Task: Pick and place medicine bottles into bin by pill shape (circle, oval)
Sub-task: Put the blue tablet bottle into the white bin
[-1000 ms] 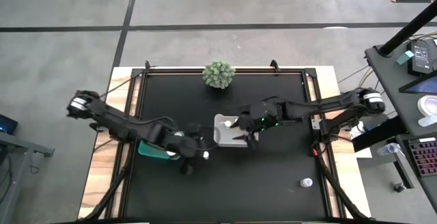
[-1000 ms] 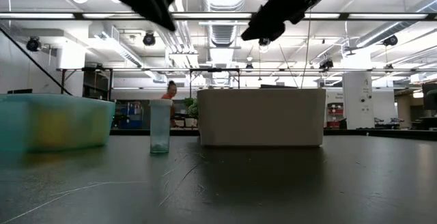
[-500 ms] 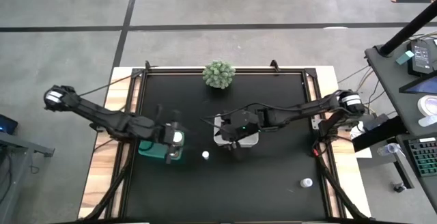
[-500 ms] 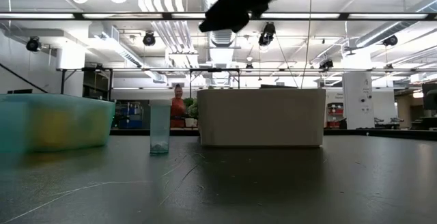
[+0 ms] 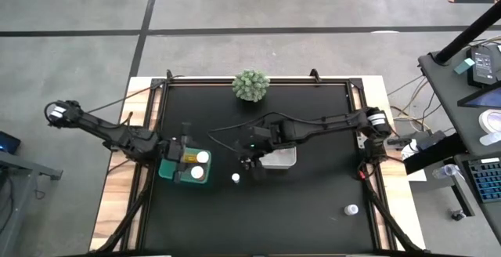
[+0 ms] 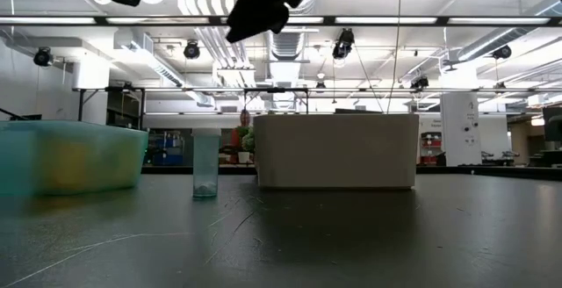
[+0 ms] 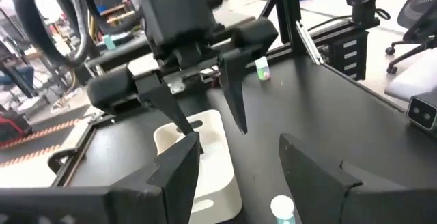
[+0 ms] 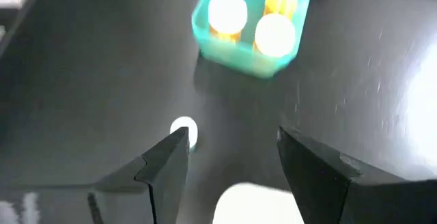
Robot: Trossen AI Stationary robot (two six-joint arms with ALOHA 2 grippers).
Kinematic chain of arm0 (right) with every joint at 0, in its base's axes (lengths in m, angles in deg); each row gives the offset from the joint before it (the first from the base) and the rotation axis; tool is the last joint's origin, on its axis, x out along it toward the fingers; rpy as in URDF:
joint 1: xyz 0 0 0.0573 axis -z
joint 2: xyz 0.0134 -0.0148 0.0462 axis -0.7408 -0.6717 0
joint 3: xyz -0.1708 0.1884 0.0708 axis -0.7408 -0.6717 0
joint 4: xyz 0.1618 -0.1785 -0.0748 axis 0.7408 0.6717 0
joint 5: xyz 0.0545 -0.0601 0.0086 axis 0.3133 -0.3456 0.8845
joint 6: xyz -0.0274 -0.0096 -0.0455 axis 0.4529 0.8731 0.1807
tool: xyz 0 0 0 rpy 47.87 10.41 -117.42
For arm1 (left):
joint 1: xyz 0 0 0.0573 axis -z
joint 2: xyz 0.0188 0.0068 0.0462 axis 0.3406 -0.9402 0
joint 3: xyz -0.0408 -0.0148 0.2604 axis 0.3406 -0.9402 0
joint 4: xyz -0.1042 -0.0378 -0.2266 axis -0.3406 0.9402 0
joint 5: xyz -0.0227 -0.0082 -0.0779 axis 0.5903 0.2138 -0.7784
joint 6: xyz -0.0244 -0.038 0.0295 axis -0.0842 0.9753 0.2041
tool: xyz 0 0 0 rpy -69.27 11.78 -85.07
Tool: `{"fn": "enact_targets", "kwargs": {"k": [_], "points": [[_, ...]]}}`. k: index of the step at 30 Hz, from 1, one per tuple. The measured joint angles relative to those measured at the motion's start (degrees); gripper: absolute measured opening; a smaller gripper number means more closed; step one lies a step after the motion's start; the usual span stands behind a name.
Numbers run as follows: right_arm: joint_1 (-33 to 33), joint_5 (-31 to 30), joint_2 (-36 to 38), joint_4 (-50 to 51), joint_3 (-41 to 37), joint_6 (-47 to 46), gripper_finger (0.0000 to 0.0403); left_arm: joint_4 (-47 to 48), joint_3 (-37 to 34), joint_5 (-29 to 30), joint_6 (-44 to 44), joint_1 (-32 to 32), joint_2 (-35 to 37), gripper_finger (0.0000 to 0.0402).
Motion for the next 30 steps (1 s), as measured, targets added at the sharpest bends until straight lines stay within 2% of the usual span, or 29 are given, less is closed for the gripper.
{"fn": "enact_targets", "kwargs": {"k": [4,10,14,22,30], "points": [[-0.27,-0.05,-3.19,6.63,5.39,-1.25,0.0215,0.87,0.06,0.07,-2.56,-0.02,1.98,0.0185],[-0.88,0.07,-7.38,7.07,9.85,-4.00,0.0215,1.10,0.27,0.13,-3.51,-0.02,4.27,0.0185],[-1.35,0.27,-10.93,9.56,11.74,-5.23,0.0233,0.85,0.26,0.13,-4.71,-0.02,5.13,0.0185],[-3.23,0.63,-15.83,10.10,13.57,-4.13,0.0284,0.47,0.27,0.13,-7.73,0.00,5.66,0.0185],[-3.19,0.44,-18.99,8.86,13.56,-4.14,0.0279,0.45,0.52,1.07,-9.23,0.02,5.64,0.0185]]}}
